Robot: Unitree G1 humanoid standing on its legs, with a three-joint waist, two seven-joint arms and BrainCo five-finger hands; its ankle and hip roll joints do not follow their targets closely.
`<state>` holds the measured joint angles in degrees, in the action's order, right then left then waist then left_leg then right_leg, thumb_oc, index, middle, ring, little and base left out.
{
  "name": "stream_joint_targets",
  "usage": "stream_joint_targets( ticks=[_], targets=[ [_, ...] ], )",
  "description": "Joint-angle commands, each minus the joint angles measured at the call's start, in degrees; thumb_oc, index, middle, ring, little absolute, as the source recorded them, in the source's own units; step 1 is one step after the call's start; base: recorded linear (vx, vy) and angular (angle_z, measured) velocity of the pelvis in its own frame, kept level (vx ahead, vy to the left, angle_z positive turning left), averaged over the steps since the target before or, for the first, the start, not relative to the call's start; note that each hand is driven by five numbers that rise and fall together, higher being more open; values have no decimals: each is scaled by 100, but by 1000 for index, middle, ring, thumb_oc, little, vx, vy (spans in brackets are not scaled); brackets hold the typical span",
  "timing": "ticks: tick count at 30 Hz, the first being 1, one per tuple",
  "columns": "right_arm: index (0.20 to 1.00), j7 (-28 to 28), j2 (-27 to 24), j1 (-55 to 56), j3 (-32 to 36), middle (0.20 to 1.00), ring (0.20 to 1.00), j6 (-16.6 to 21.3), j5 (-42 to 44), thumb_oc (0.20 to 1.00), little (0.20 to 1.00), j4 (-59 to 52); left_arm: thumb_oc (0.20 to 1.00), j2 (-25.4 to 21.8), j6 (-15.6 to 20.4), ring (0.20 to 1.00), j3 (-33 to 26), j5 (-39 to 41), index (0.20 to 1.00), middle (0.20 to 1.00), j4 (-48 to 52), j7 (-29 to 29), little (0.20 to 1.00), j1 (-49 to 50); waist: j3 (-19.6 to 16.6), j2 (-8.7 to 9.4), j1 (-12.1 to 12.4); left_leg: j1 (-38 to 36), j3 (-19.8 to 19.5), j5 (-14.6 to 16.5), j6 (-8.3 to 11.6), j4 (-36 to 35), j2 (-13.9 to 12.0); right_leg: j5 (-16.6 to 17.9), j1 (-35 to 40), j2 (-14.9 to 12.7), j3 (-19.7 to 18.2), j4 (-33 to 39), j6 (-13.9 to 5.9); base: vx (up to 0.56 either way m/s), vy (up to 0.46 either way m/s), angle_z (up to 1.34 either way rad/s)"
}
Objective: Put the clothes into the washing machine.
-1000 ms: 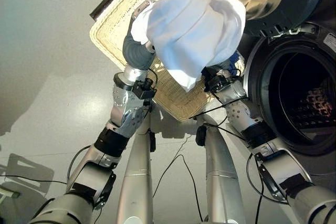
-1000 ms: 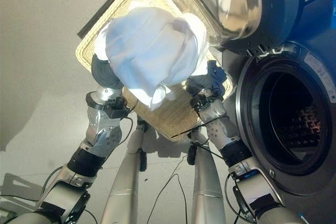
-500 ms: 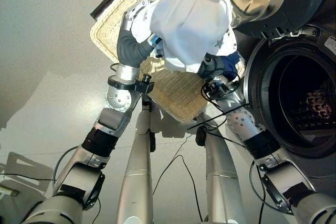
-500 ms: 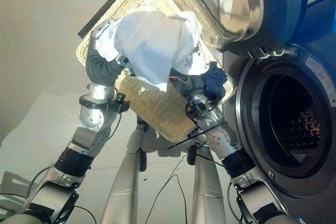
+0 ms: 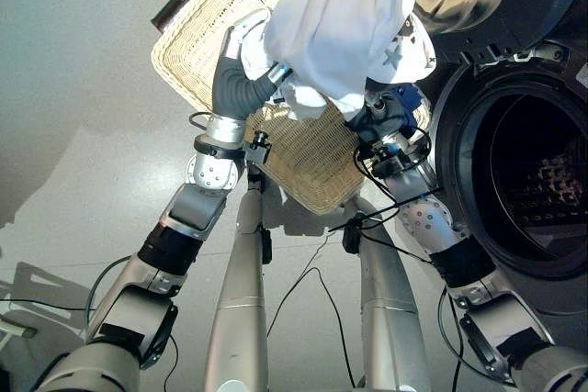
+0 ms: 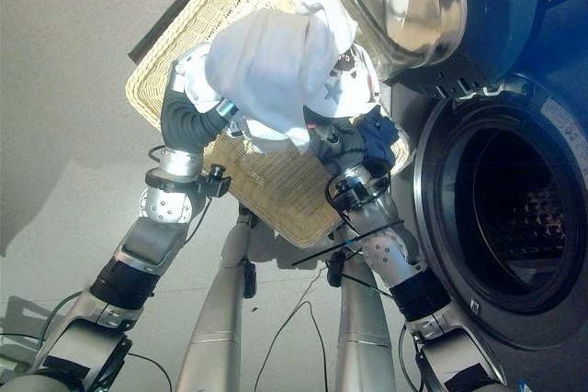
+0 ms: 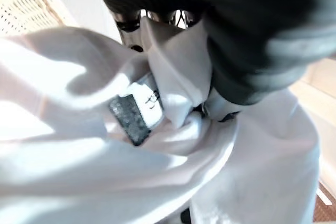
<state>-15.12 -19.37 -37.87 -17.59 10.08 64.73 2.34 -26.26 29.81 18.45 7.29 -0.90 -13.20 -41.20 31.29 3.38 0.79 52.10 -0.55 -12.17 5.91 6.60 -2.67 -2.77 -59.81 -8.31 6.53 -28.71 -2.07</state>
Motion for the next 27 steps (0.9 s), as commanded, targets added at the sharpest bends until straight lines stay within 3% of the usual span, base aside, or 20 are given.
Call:
stream_joint_targets(
  ticks=[1,8,10,13,14,15,16,27],
  targets=[
    [1000,-152,-21,-21,-43,1000,1000,445,-125,1000,1000,-1141,200,-2,48,200,218,-596,200,200,514,112,200,-183,-150,-311,-209,196,121,529,61,623,268,1263,372,168,194,1512,-714,0,0,0],
    [1000,19,-101,-47,-123,1000,1000,463,-332,1000,1000,-1229,200,-58,61,200,363,-1024,200,200,521,151,200,-260,-150,-305,-230,185,154,518,69,597,259,1264,379,180,191,1527,-724,-1,5,-1],
    [1000,205,-205,-62,-175,1000,1000,495,-457,1000,1000,-1219,200,-212,-20,200,573,-1755,200,200,562,196,200,-411,-150,-298,-244,186,165,518,73,606,244,1262,372,185,179,1511,-731,0,0,0],
    [1000,245,-247,-78,-180,1000,1000,532,-386,1000,1000,-1193,200,-294,-96,200,677,-1981,200,200,547,278,200,-517,-150,-293,-257,186,178,517,75,603,229,1262,363,184,175,1499,-738,0,0,0],
    [903,275,-274,-104,-193,903,903,559,-326,903,903,-1183,200,-340,-112,200,758,-2051,200,200,522,354,200,-603,-150,-290,-269,184,188,515,79,603,222,1265,360,179,175,1501,-742,0,0,0],
    [470,308,-288,-104,-209,470,470,605,-293,470,470,-1170,200,-377,-98,200,804,-2104,200,200,511,373,200,-639,-150,-293,-274,184,190,513,83,603,218,1271,358,176,174,1504,-745,0,0,0],
    [200,267,-294,-108,-202,200,200,637,-190,200,200,-1159,200,-395,-104,200,833,-2114,200,200,508,417,200,-666,-150,-293,-279,179,190,515,85,603,217,1272,362,175,172,1510,-746,0,0,0],
    [200,92,-162,-86,-237,200,200,799,124,200,200,-1175,200,-397,-268,200,935,-2211,200,200,536,463,200,-715,-150,-332,-281,203,197,521,97,614,197,1265,327,162,141,1486,-764,0,0,0]
  ],
)
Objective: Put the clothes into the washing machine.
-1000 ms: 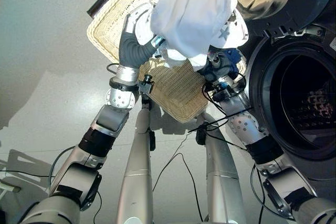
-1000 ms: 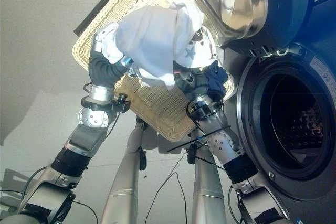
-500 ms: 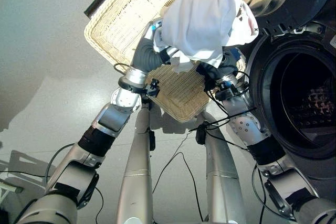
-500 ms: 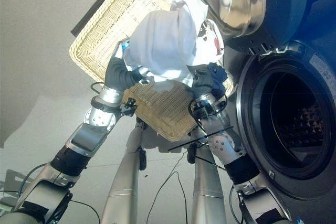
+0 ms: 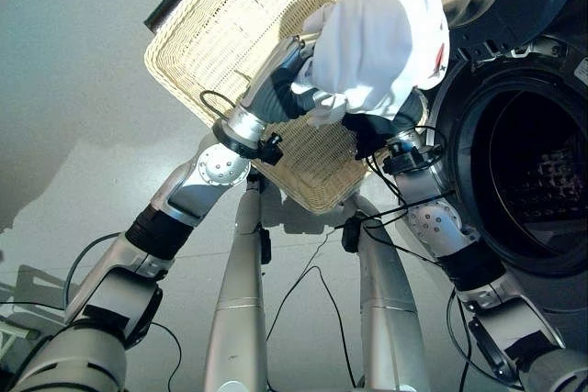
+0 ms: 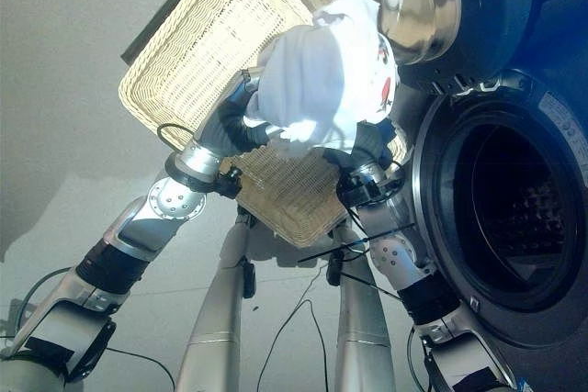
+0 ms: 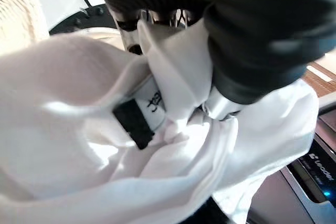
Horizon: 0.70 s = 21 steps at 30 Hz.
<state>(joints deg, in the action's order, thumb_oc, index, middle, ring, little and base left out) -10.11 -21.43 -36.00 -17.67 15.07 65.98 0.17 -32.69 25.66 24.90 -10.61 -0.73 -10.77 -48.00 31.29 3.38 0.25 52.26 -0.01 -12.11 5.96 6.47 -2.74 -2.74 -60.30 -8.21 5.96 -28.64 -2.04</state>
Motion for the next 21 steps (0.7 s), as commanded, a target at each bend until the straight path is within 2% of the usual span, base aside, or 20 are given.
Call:
stream_joint_targets(
  ticks=[1,7,12,13,14,15,21],
  targets=[
    [200,-409,44,-273,-228,200,200,300,-1,200,200,-959,200,246,148,200,291,-421,200,200,518,221,200,-36,-150,-332,-227,187,143,516,91,628,204,1262,376,153,198,1480,-767,0,0,0],
    [200,-531,103,-256,-147,200,200,472,211,200,200,-973,200,235,23,200,256,-511,200,200,486,102,200,31,-150,-334,-214,184,126,521,93,613,206,1255,384,159,194,1486,-766,0,0,0],
    [200,-739,171,-200,-30,200,200,642,536,200,200,-988,200,245,-212,200,166,-493,200,200,378,-258,200,155,-150,-337,-201,178,114,515,89,599,212,1262,398,158,195,1504,-765,0,0,0],
    [200,-774,182,-186,-17,200,200,658,575,200,200,-985,416,240,-244,416,155,-491,416,416,364,-317,416,173,-150,-338,-198,177,111,515,88,599,213,1263,400,157,197,1503,-765,0,0,0],
    [200,-835,207,-163,6,200,200,684,652,200,200,-979,727,231,-297,727,134,-476,727,727,346,-448,727,203,-150,-338,-192,176,105,516,86,601,216,1265,404,155,201,1502,-766,0,0,0],
    [200,-883,234,-151,43,200,200,694,704,200,200,-979,1000,233,-355,1000,92,-458,1000,1000,324,-557,1000,253,-150,-337,-183,167,97,517,85,595,216,1265,416,152,204,1506,-768,0,0,0],
    [200,-985,317,-86,160,200,200,778,840,200,200,-1034,1000,268,-547,1000,-90,-486,1000,1000,196,-1238,1000,481,-150,-340,-140,143,79,516,84,569,209,1259,447,126,232,1518,-771,0,0,0]
  ],
)
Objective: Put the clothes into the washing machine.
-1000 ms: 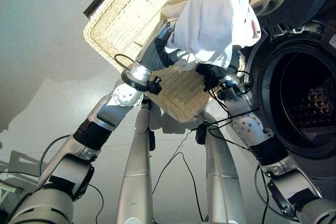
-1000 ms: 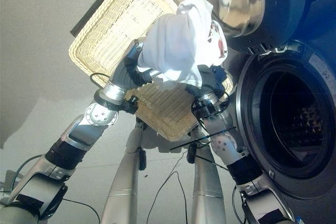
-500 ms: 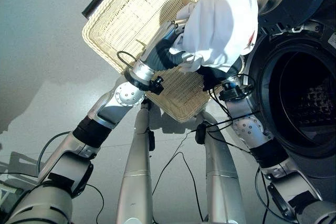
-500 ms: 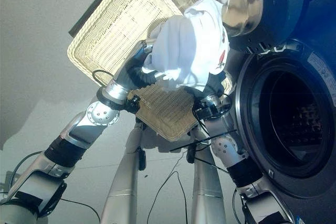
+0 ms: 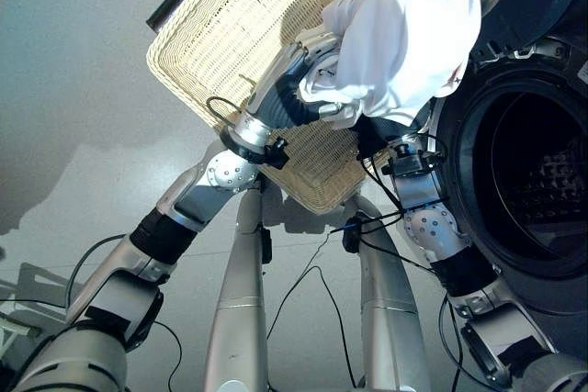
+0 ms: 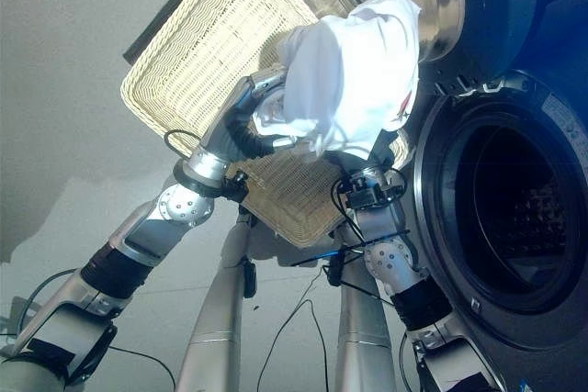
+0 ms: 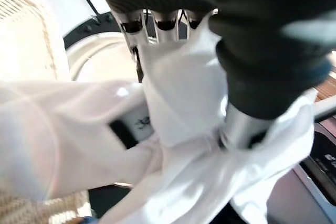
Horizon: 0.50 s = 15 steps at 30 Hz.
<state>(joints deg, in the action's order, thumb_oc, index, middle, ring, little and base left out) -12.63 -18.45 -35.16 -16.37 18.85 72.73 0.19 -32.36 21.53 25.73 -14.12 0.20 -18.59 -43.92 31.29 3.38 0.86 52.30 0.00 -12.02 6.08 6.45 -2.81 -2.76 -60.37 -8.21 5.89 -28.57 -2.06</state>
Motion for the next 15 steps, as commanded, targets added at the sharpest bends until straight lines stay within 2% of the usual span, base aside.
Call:
stream_joint_targets(
  ticks=[1,4,6,15],
  targets=[
    [200,-791,36,-155,65,200,200,423,275,200,200,-1031,1000,242,-176,1000,-222,-160,1000,1000,47,-665,1000,125,-150,-341,-192,134,67,505,70,571,224,1263,462,123,247,1513,-767,0,0,0],
    [200,-852,115,-144,146,200,200,485,394,200,200,-1037,1000,295,-255,1000,-339,-147,1000,1000,-70,-1094,1000,210,-150,-332,-177,137,55,505,67,567,224,1267,463,112,263,1515,-771,0,0,0],
    [200,-849,121,-145,168,200,200,497,401,200,200,-1050,1000,305,-273,1000,-376,-136,1000,1000,-81,-1171,1000,236,-150,-331,-174,144,51,506,65,572,225,1268,456,109,267,1512,-770,0,0,0],
    [200,-860,258,-62,350,200,200,611,300,200,200,-1116,1000,467,-73,1000,-718,-191,1000,1000,-136,-2006,1000,488,-150,-321,-145,106,46,496,68,540,224,1280,501,106,295,1530,-764,0,0,0]
  ],
)
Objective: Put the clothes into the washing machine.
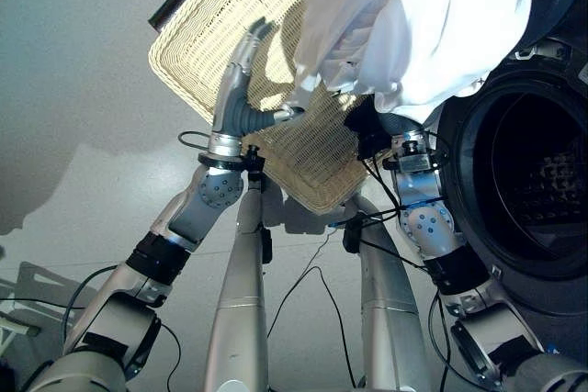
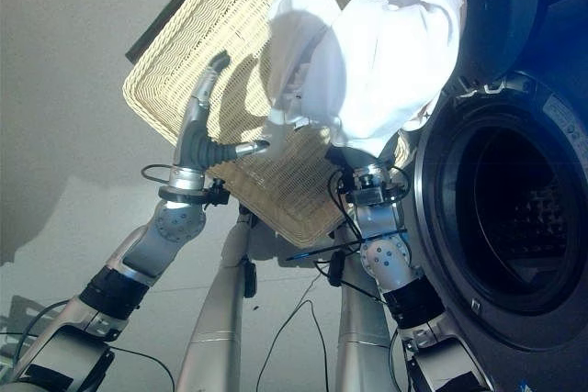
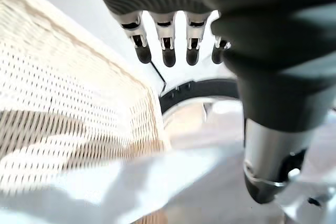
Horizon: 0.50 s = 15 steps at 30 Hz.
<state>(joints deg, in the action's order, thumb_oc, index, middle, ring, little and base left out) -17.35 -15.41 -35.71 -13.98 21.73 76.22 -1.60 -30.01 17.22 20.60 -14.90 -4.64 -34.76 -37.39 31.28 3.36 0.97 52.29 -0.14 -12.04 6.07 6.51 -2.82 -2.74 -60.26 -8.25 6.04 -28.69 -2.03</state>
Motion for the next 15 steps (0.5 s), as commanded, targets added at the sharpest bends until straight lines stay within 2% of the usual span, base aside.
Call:
stream_joint_targets(
  ticks=[1,4,8,15],
  targets=[
    [200,-401,-40,-9,135,200,200,315,-45,200,200,-921,1000,245,380,1000,-228,-144,1000,1000,328,-496,1000,-168,-149,-317,-158,105,65,497,68,537,226,1278,490,111,282,1539,-765,0,0,0],
    [200,-367,-1,-25,176,200,200,322,-170,200,200,-860,1000,288,411,1000,-326,-240,1000,1000,230,-802,1000,-191,-149,-300,-162,106,69,498,79,536,215,1269,491,122,274,1531,-761,0,0,0],
    [200,-281,9,-34,208,200,200,319,-275,200,200,-811,1000,307,387,1000,-378,68,1000,1000,159,-783,1000,-196,-149,-295,-163,107,67,503,87,553,213,1260,495,123,266,1517,-762,0,0,0],
    [200,385,-194,-88,356,200,200,175,-489,200,200,-63,1000,292,412,1000,-416,435,1000,1000,-663,-1197,1000,-361,-149,-279,-219,89,107,488,131,583,178,1260,497,147,225,1474,-764,-5,24,1]
  ],
)
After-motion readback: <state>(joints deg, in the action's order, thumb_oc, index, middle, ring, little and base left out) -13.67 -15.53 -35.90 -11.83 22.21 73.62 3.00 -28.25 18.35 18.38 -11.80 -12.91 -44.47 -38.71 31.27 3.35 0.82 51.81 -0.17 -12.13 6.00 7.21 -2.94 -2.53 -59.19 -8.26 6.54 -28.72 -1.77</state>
